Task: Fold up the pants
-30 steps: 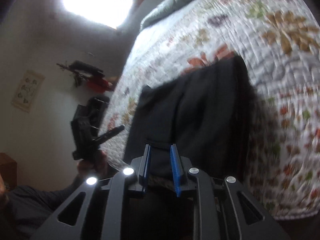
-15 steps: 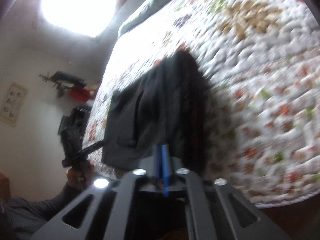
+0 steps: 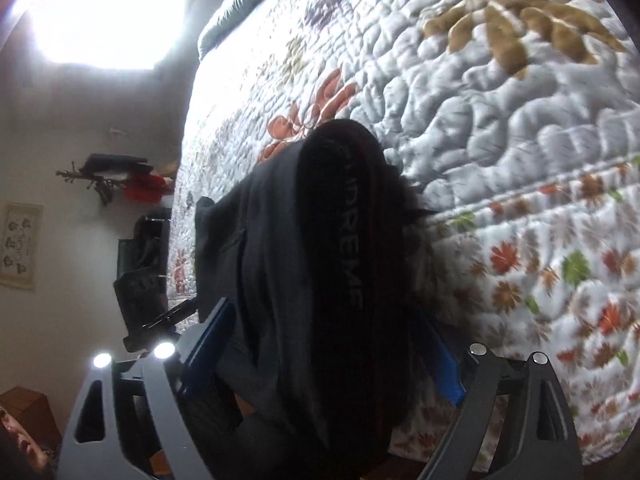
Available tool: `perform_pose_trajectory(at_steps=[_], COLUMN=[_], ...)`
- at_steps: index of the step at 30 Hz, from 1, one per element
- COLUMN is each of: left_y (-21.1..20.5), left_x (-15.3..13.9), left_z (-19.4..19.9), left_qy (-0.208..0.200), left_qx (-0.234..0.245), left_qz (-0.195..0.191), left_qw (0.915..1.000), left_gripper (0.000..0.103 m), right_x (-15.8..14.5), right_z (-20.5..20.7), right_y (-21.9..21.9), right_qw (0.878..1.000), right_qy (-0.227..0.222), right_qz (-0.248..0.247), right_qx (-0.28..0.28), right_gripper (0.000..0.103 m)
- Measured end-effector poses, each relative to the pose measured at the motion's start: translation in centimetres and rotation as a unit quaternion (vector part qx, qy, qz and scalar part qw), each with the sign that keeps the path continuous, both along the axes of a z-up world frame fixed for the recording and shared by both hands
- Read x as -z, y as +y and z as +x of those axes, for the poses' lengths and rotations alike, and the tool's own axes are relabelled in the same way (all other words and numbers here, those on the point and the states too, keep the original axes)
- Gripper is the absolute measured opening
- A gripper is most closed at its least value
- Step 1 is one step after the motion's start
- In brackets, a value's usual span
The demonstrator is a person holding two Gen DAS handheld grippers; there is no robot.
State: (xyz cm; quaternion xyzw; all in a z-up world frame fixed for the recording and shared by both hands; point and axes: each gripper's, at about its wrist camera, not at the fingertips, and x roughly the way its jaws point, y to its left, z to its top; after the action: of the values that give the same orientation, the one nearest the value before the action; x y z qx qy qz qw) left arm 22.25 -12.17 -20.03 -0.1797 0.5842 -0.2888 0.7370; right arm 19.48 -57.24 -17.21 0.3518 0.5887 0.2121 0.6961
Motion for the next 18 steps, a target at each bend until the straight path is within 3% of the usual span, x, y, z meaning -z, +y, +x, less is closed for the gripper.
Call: perform_pose_trajectory(at_steps=[4,14,16,18], left_y=[-0.5,-0.9,-0.5,-0.4], left_x=[0.7,1.0,1.0,0.8], left_z=[-0.2,0.7,0.2,-0.2], left_qy=[0.021,0.025,0.017,0.008], left_qx=[-0.011,-0.030,-0.038,-0.031], left_qz=[0.000,-0.014,-0.004,0.005], left_qw=[0.9997,0.9991,0.9991,0.9995], left_gripper=[0.091,0.090,0.078,0.061], right_x=[0.4,0.5,0.3,0.2], right_z=[0.5,1.1,0.8,0.5], right_y=[0.5,2.0,2.2,2.4], right_qw=[1.000,1.000,1.000,1.000], right_qy=[0.005,0.010,0.008,0.006], right_qz=[-0.011,-0.023,-0.027,-0.029], right_qx=[-0.011,-0.016,-0.012,-0.010], right_gripper=[0.088,0.091,0.090,0.080])
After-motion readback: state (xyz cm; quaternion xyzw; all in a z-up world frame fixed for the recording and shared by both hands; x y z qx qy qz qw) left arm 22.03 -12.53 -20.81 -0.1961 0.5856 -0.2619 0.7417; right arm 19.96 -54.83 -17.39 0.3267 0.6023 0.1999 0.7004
